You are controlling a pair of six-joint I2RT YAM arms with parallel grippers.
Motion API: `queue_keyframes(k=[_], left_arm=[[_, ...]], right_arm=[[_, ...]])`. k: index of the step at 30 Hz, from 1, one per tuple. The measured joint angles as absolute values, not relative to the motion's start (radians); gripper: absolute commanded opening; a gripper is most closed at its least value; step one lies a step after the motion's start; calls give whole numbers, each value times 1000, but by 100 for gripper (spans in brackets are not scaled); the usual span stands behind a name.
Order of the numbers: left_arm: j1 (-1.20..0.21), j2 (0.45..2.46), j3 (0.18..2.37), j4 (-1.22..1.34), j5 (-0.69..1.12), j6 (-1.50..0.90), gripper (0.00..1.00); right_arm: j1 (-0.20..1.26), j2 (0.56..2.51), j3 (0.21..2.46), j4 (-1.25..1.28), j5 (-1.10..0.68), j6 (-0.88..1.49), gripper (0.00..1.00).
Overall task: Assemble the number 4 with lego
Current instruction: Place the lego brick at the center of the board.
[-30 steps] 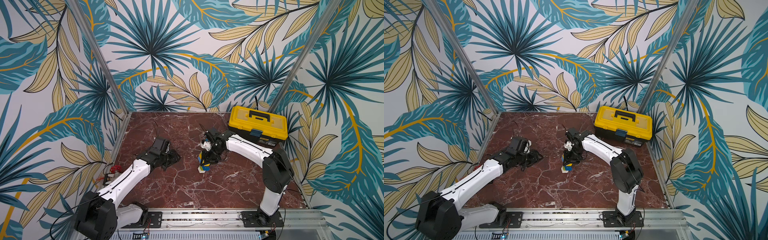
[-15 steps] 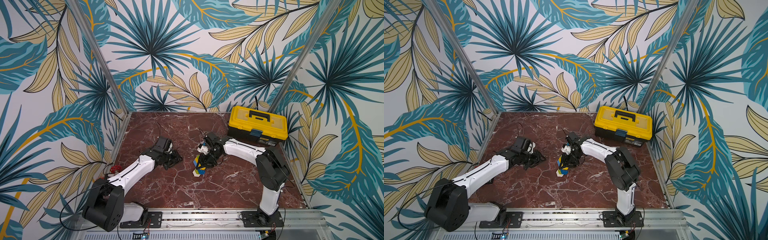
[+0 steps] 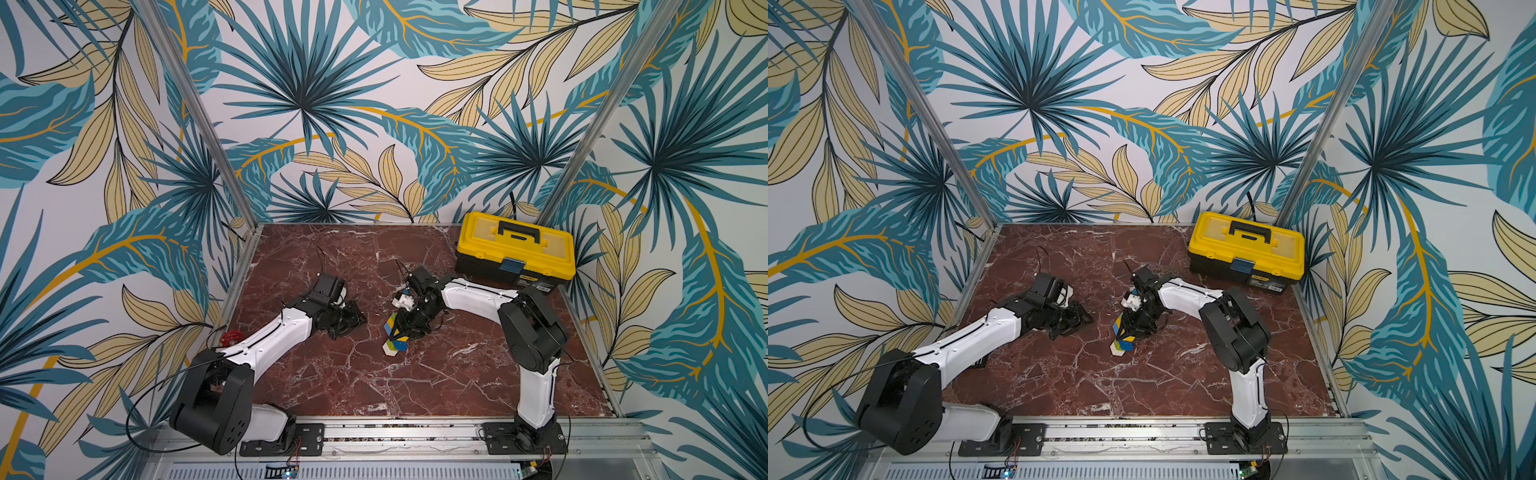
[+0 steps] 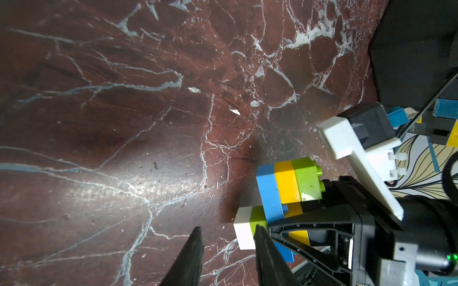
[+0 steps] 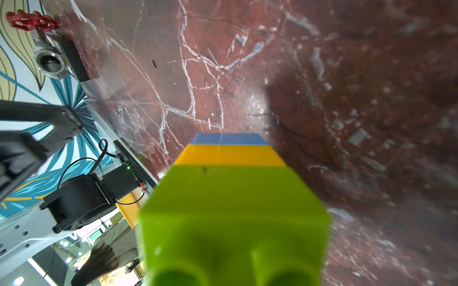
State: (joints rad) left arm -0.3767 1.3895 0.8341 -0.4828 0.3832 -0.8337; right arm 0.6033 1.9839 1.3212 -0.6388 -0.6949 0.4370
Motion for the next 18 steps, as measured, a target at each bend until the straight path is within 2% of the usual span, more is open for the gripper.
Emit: queue_keyframes(k=[10, 14, 18], left_arm=[[-377, 1426, 834, -481, 387, -820, 36], [-377, 1426, 834, -476, 390, -817, 36], [-377, 1426, 834, -476, 390, -815, 36]], right_arm=[[588, 1999, 1320, -634, -689, 432, 47], [579, 2003, 1318, -637, -672, 429, 60], [576, 2003, 1318, -640, -653, 423, 67]])
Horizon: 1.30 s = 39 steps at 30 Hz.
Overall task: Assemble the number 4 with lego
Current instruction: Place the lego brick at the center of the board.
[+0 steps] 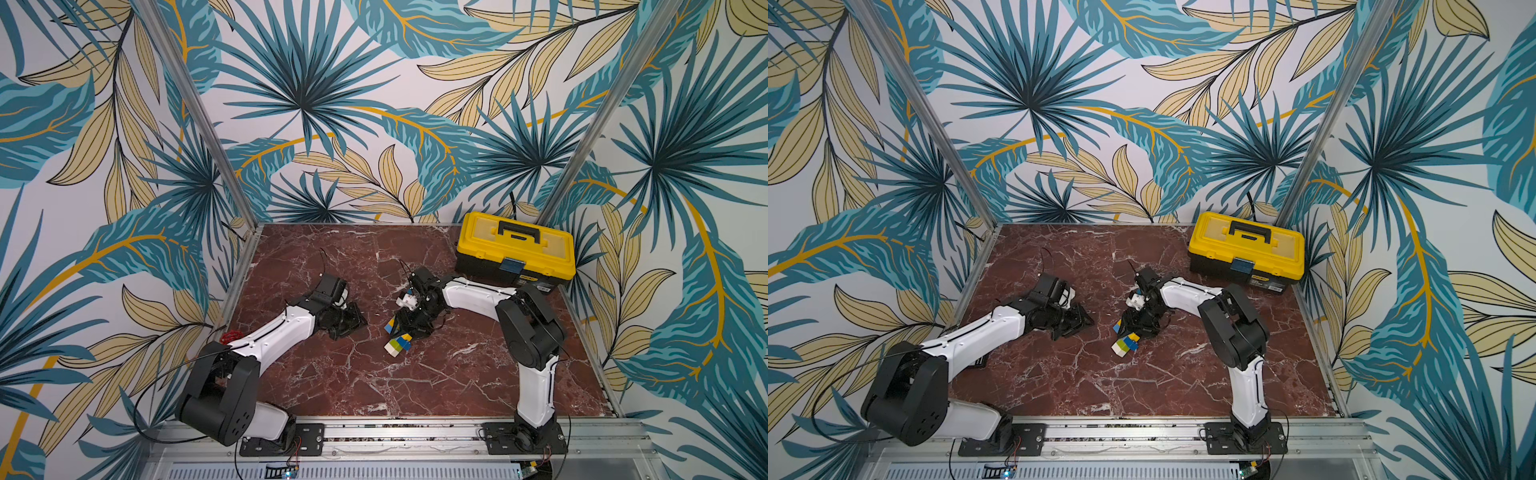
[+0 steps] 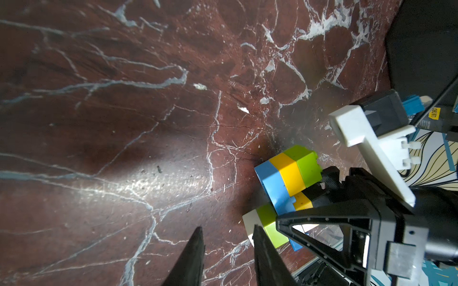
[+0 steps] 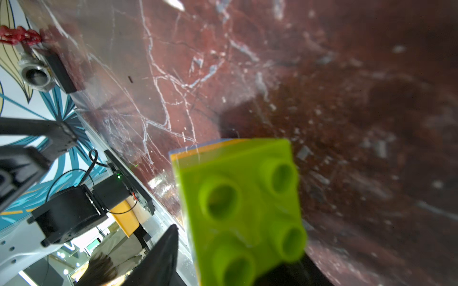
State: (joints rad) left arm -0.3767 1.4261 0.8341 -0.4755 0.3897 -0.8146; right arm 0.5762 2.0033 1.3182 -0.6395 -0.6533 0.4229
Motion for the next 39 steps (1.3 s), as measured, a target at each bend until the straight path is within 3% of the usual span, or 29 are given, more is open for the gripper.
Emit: queue_keyframes(k=[5, 14, 21, 29, 39], left_arm=[[-377, 1435, 834, -468, 390, -815, 35], [-377, 1513, 834, -423, 405, -814, 34], [-377, 1599, 849, -387, 405, -807, 33], [-377, 1698, 916, -336, 407, -796, 30], [-395, 1729, 933, -318, 409, -794, 30]], right_arm=[[574, 1982, 1301, -663, -595, 410, 71], [598, 1798, 1204, -760, -306, 424, 82], [738, 1751, 1204, -788, -118, 492, 82], [854, 1811, 1221, -782, -37, 573, 79], [855, 1839, 1224, -807, 77, 617, 78]])
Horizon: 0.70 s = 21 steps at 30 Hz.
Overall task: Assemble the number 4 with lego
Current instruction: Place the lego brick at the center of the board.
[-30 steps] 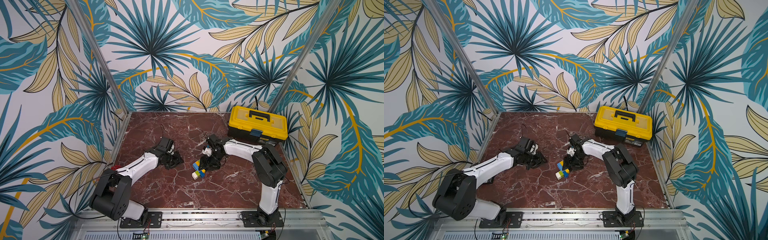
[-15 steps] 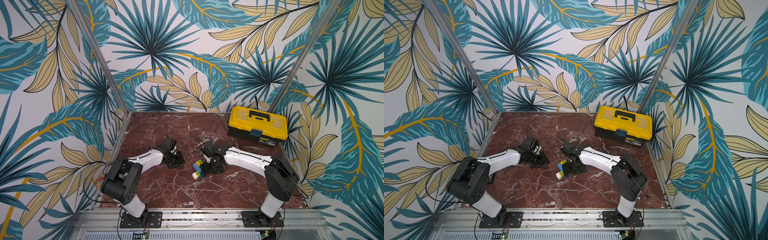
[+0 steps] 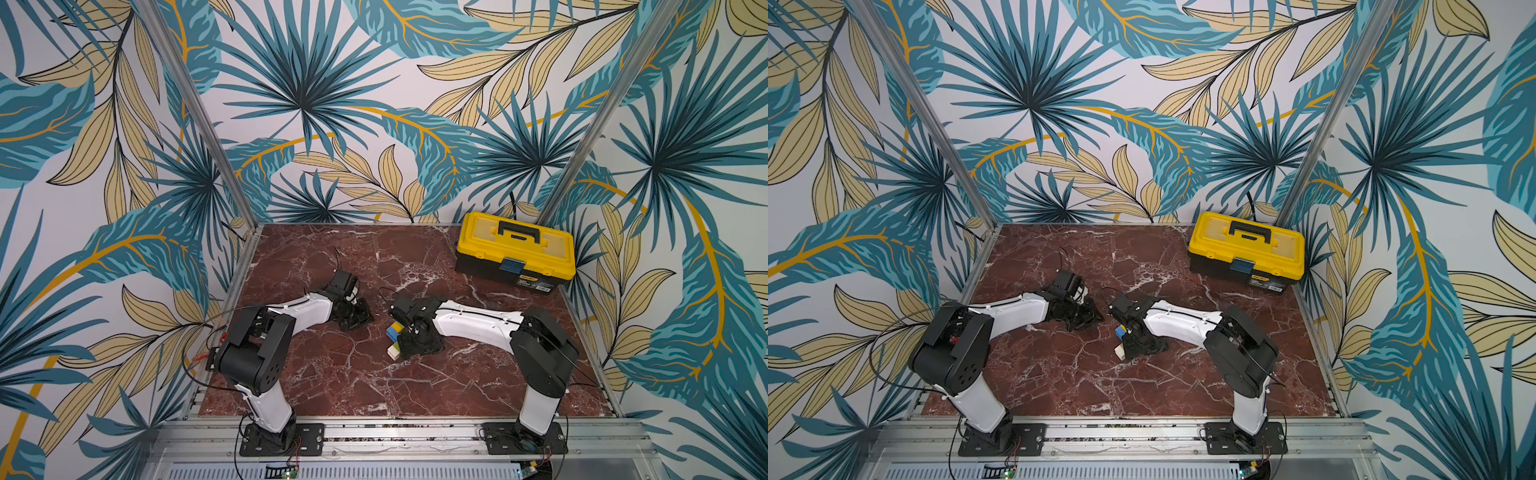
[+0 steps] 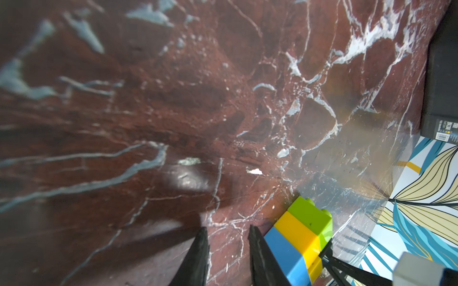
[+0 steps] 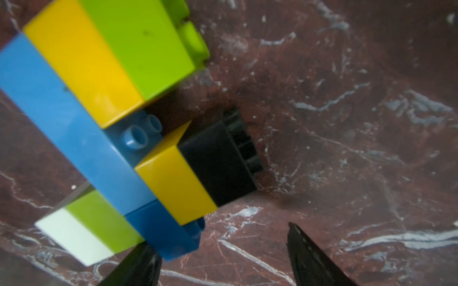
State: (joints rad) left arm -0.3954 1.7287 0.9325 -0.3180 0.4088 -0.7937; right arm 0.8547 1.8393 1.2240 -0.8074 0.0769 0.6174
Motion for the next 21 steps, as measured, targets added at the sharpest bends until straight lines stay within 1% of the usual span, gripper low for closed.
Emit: queue_keyframes(k=[5, 11, 21], left_arm=[[-436, 1749, 938, -302, 412, -793, 29], [-481, 1750, 938, -299, 411, -794, 28], [-508, 1753, 938, -270, 411, -797, 28]], right_arm=[[823, 1839, 1224, -816, 97, 617, 78], [752, 1839, 1225, -833, 112, 610, 77], [704, 1839, 1240, -849, 125, 606, 76]])
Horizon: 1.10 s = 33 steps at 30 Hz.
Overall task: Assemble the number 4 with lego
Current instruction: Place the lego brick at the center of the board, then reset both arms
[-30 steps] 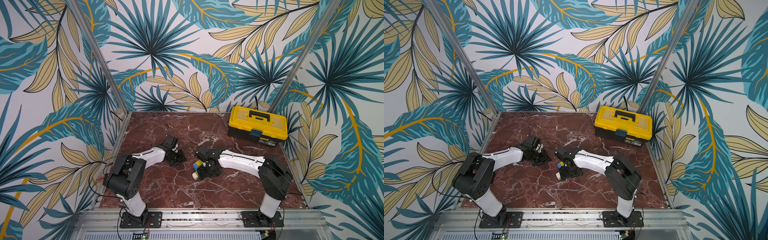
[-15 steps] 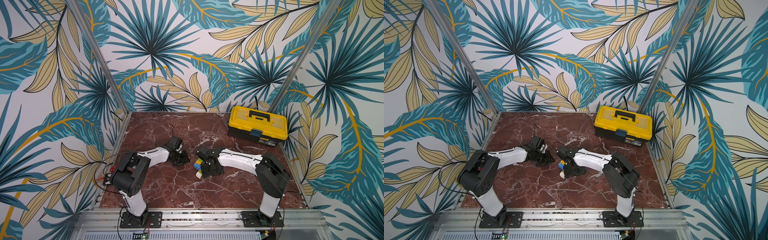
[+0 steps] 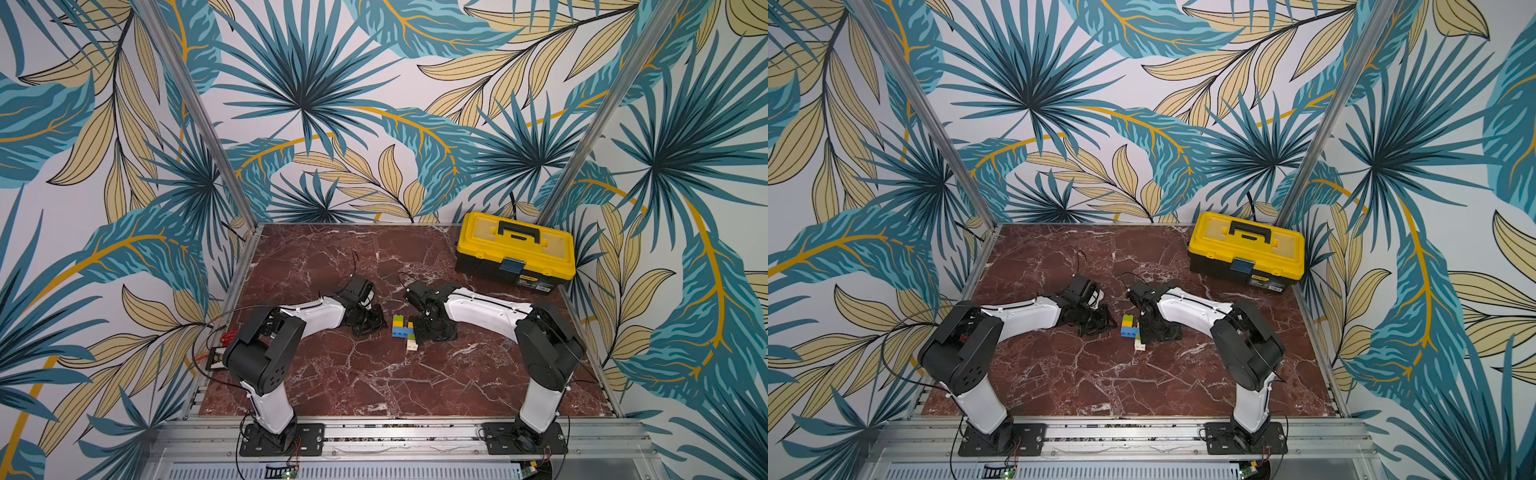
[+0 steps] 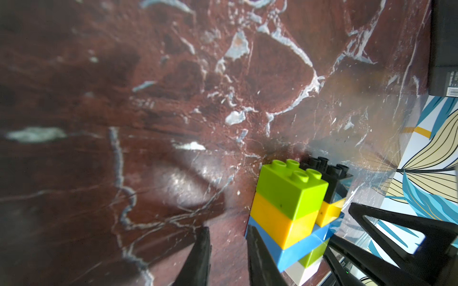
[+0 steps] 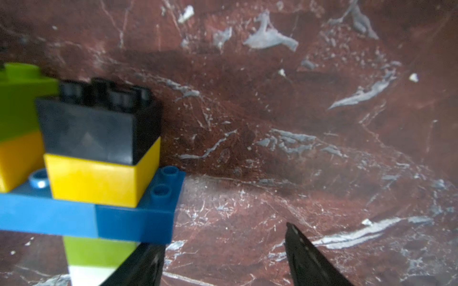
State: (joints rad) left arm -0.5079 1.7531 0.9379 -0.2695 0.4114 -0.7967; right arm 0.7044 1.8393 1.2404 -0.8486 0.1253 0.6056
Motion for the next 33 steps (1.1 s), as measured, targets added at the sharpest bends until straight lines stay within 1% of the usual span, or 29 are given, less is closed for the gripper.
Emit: queue_keyframes(k=[7, 12, 17, 23, 24, 25, 26, 29, 30, 31, 33], left_arm=[[-513, 1756, 936, -257, 412, -801, 28], [-519, 1756, 936, -253, 412, -804, 28], [-543, 1756, 936, -251, 413, -818, 27], [-571, 1742, 936, -258, 406, -831, 27], [-573, 1735, 936, -267, 400, -831, 28], [-574, 1725, 936, -282, 390, -831, 31], [-575, 1713, 936, -302, 376, -829, 33], [-565, 1641, 943, -409, 303, -808, 38], [-556, 1605, 955, -463, 268, -796, 41], [-542, 1563, 976, -513, 227, -781, 43], [-506, 1477, 1041, -599, 130, -745, 44]], right_arm=[[700, 1832, 1259, -863, 129, 606, 76], [700, 1745, 1259, -892, 159, 605, 74], [700, 1530, 1269, -926, 254, 605, 74], [700, 1230, 1294, -925, 456, 581, 79], [700, 1186, 1293, -921, 502, 573, 80], [700, 1152, 1290, -912, 540, 558, 82], [700, 1126, 1283, -899, 564, 543, 88], [700, 1071, 1262, -867, 630, 486, 90], [700, 1066, 1258, -858, 647, 469, 94], [700, 1066, 1250, -844, 664, 451, 94], [700, 1072, 1213, -802, 697, 415, 90]])
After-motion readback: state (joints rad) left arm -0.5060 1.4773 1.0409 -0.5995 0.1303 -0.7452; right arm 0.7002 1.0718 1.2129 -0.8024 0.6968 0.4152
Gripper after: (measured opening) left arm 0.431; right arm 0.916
